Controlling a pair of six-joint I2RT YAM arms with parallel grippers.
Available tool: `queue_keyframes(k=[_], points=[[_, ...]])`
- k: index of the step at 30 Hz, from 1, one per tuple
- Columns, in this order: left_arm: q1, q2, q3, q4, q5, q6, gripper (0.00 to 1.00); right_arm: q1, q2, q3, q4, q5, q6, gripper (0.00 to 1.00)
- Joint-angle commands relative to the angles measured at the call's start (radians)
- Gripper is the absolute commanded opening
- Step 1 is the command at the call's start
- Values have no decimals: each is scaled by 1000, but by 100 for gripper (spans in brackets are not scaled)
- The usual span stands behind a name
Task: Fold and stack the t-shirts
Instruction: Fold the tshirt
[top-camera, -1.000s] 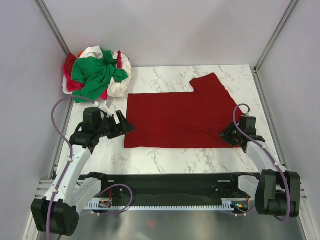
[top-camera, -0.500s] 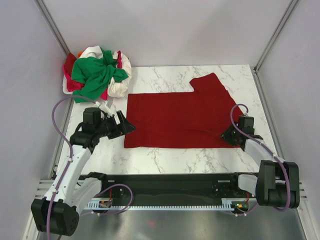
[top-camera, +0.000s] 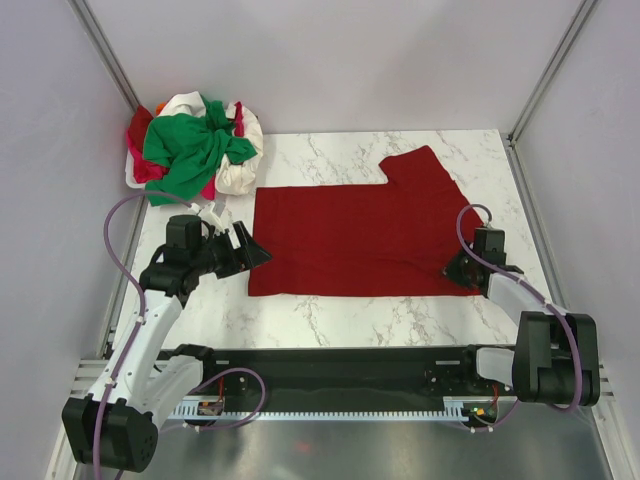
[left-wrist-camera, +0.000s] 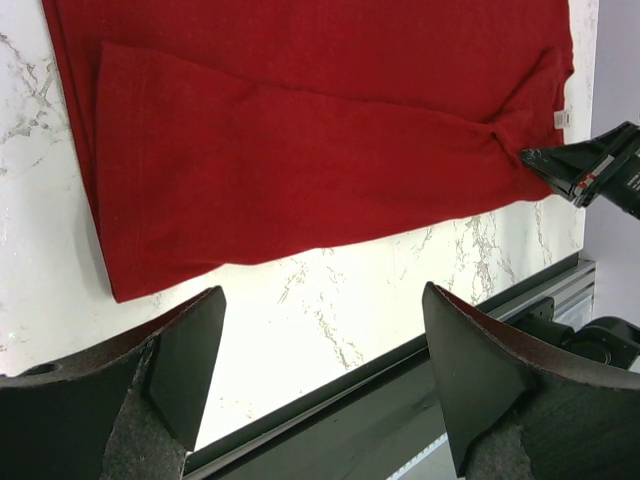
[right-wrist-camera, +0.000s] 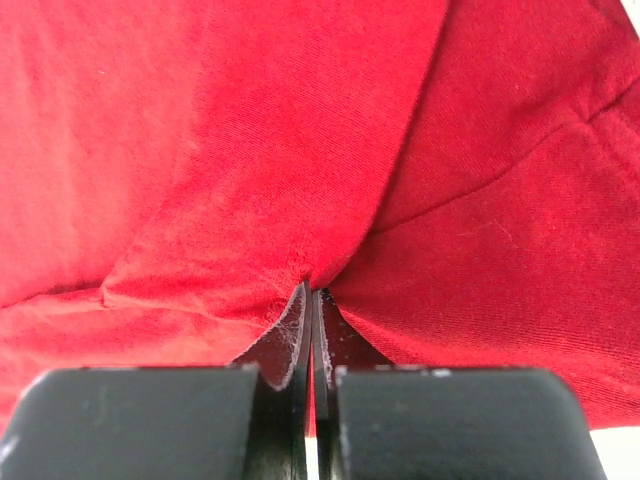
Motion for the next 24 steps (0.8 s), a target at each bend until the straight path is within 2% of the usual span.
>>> queue_keyframes(k=[1,11,24], points=[[3,-15,6,10,30,37,87,11,-20,67,-7,11,-19,0],[3,-24,6,13,30,37,87,51,35,277,-113,54,-51,0],[3,-25,4,14,37,39,87,164,326,542,-123,121,-62,0]])
